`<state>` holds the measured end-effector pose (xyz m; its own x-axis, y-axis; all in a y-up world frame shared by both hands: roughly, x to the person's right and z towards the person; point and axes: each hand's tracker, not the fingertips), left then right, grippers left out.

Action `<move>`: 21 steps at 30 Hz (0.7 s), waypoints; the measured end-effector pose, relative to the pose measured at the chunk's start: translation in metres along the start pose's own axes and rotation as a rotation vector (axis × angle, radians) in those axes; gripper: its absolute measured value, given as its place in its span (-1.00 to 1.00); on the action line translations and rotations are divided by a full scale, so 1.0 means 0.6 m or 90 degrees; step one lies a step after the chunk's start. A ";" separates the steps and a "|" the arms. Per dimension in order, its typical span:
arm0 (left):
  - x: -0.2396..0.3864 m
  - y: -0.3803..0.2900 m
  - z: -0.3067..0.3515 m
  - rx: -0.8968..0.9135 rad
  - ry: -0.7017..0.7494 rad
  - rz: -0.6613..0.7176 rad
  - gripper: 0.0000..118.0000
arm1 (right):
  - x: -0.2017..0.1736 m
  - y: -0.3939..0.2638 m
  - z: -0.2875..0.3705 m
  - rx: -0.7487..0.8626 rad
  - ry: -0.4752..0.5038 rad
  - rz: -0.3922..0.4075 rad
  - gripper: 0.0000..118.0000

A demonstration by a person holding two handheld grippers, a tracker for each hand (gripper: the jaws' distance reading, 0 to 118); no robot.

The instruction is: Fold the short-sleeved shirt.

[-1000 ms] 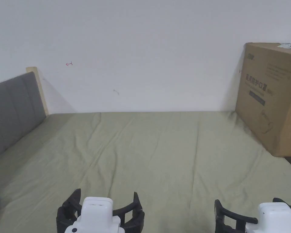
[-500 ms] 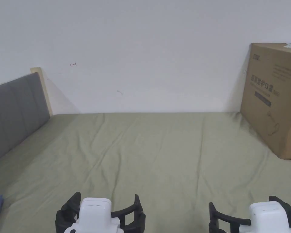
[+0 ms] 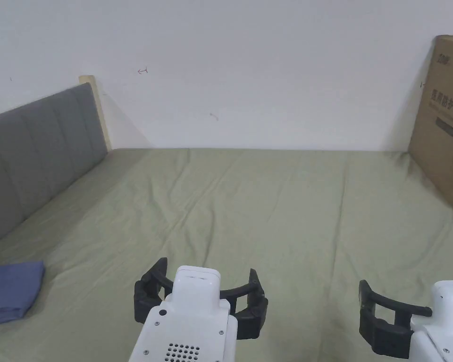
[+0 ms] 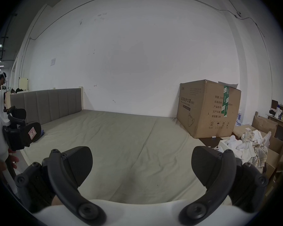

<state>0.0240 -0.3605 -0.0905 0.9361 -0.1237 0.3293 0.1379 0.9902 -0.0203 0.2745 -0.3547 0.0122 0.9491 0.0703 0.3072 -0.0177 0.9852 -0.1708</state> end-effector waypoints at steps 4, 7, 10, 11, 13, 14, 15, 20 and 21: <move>0.000 0.000 0.002 0.005 -0.003 -0.001 1.00 | -0.001 0.001 0.001 0.002 -0.001 0.001 1.00; -0.002 0.001 0.001 0.001 -0.004 0.003 1.00 | -0.002 0.002 0.001 0.000 -0.001 -0.002 1.00; -0.004 0.001 0.000 0.000 -0.004 0.006 1.00 | -0.003 0.003 0.000 -0.005 0.000 -0.002 1.00; -0.004 0.001 0.001 0.000 -0.003 0.007 1.00 | -0.004 0.004 -0.001 -0.007 -0.001 0.003 1.00; -0.005 0.001 0.001 0.002 -0.003 0.007 1.00 | -0.007 0.004 -0.006 -0.017 -0.011 0.006 1.00; -0.005 0.001 0.002 0.002 -0.003 0.008 1.00 | -0.007 0.004 -0.007 -0.017 -0.008 0.008 1.00; -0.005 0.001 0.002 0.003 -0.003 0.009 1.00 | -0.009 0.004 -0.009 -0.020 -0.023 0.006 1.00; -0.004 0.001 0.001 0.002 -0.002 0.007 1.00 | -0.002 0.003 0.004 0.004 -0.003 -0.010 1.00; -0.004 0.001 0.001 0.002 -0.002 0.007 1.00 | -0.003 0.003 0.002 0.003 -0.005 -0.009 1.00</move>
<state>0.0215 -0.3596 -0.0908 0.9366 -0.1132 0.3316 0.1272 0.9917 -0.0209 0.2721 -0.3528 0.0124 0.9469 0.0575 0.3162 -0.0058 0.9867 -0.1621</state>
